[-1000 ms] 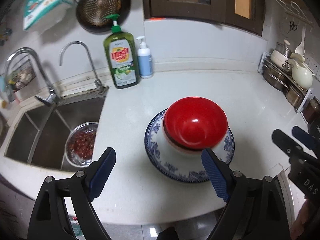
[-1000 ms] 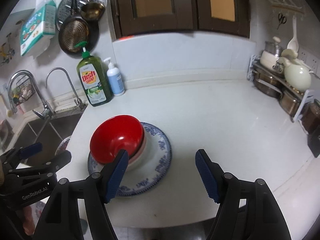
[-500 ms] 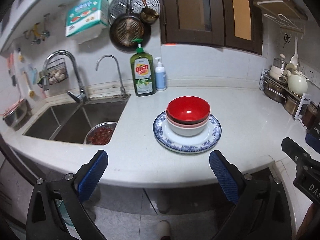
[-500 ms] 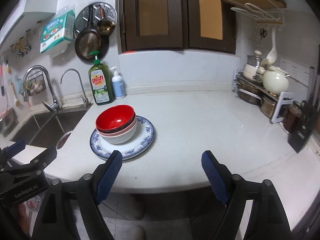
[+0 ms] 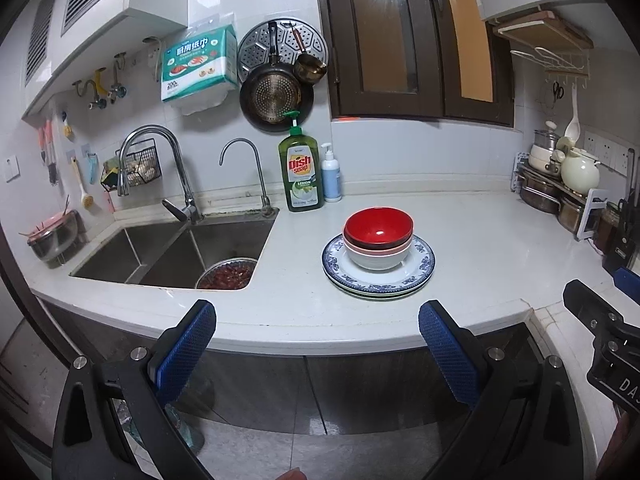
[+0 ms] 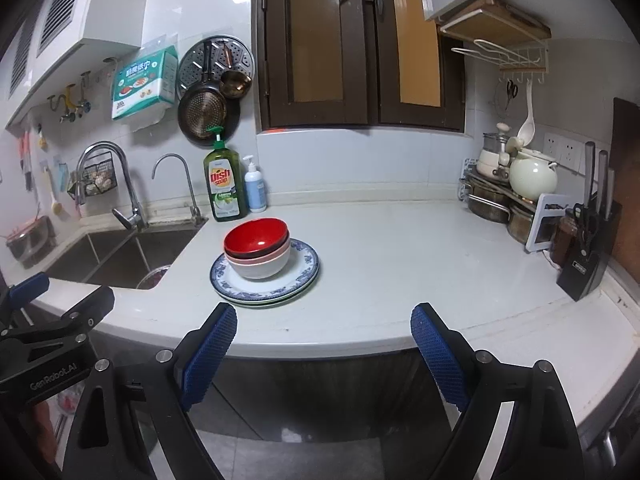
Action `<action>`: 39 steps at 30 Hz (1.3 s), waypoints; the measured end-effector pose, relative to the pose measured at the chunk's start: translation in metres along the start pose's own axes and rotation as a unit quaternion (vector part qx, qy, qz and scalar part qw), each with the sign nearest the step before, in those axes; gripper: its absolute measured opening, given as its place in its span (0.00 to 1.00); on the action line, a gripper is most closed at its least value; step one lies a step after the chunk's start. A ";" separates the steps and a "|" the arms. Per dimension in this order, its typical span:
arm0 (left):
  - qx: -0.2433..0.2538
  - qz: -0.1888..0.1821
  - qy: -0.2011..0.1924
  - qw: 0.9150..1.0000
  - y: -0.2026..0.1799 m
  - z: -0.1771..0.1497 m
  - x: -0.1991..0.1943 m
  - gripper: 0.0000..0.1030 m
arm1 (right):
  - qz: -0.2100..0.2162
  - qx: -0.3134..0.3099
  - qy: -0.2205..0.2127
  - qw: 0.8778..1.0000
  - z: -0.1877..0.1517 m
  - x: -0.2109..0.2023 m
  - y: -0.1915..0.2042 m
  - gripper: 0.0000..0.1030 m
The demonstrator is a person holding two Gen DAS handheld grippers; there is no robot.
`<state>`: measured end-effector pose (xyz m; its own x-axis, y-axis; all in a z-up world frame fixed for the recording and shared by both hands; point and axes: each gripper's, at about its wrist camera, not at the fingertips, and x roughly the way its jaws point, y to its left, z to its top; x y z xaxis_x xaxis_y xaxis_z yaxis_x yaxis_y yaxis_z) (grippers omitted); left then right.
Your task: Organize plates and bowls
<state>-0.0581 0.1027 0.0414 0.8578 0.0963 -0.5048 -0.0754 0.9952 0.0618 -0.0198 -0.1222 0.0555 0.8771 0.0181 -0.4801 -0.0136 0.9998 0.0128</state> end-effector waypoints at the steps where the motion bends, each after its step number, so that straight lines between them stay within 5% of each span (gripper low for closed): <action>1: 0.002 -0.002 -0.002 1.000 0.002 -0.001 -0.003 1.00 | -0.002 0.000 -0.003 1.000 -0.001 -0.005 0.002 0.87; 39: 0.023 -0.025 -0.027 0.999 0.022 -0.011 -0.037 1.00 | -0.037 0.018 -0.026 0.999 -0.012 -0.053 0.025 0.87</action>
<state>-0.0966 0.1208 0.0522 0.8865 0.0444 -0.4605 -0.0096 0.9969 0.0776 -0.0726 -0.0983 0.0712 0.8984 -0.0564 -0.4355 0.0676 0.9977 0.0103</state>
